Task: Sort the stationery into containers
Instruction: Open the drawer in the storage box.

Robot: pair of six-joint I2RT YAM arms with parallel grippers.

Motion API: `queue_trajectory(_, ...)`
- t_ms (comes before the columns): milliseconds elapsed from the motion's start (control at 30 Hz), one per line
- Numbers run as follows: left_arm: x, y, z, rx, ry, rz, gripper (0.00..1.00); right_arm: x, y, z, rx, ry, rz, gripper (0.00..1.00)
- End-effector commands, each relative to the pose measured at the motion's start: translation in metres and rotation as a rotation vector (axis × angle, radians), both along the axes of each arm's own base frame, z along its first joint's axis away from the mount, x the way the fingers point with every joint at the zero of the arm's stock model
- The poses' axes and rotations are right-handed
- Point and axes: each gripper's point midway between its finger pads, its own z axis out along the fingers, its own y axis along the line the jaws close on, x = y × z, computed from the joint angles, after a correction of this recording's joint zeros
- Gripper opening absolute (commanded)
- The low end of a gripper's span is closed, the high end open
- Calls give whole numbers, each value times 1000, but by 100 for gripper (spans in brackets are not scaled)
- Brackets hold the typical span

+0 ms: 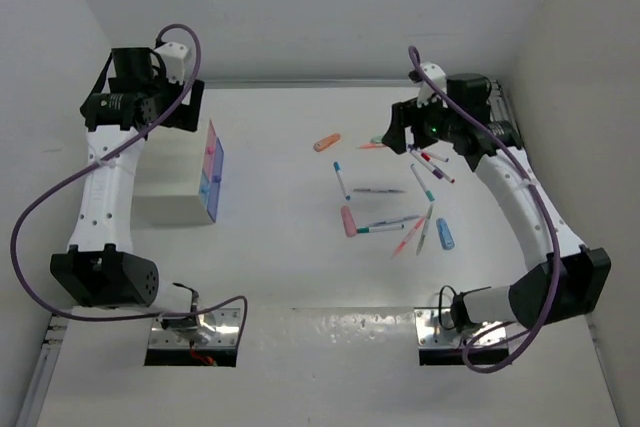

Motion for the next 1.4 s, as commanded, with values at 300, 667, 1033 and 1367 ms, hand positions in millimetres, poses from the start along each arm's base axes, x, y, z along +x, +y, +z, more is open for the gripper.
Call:
queue_trajectory(300,-52,23,12,68,14,-36,78,14,192,-9,465,334,280,59)
queue_trajectory(667,-73,33,-41,-13,187,-39,57,1,335,-46,727,581,418,49)
queue_trajectory(1033,-63,38,-104,-92,301,-73,40,-15,418,-78,918,726,415,38)
queue_trajectory(1367,-61,39,-138,-178,353,-77,40,-37,434,-92,919,781,433,53)
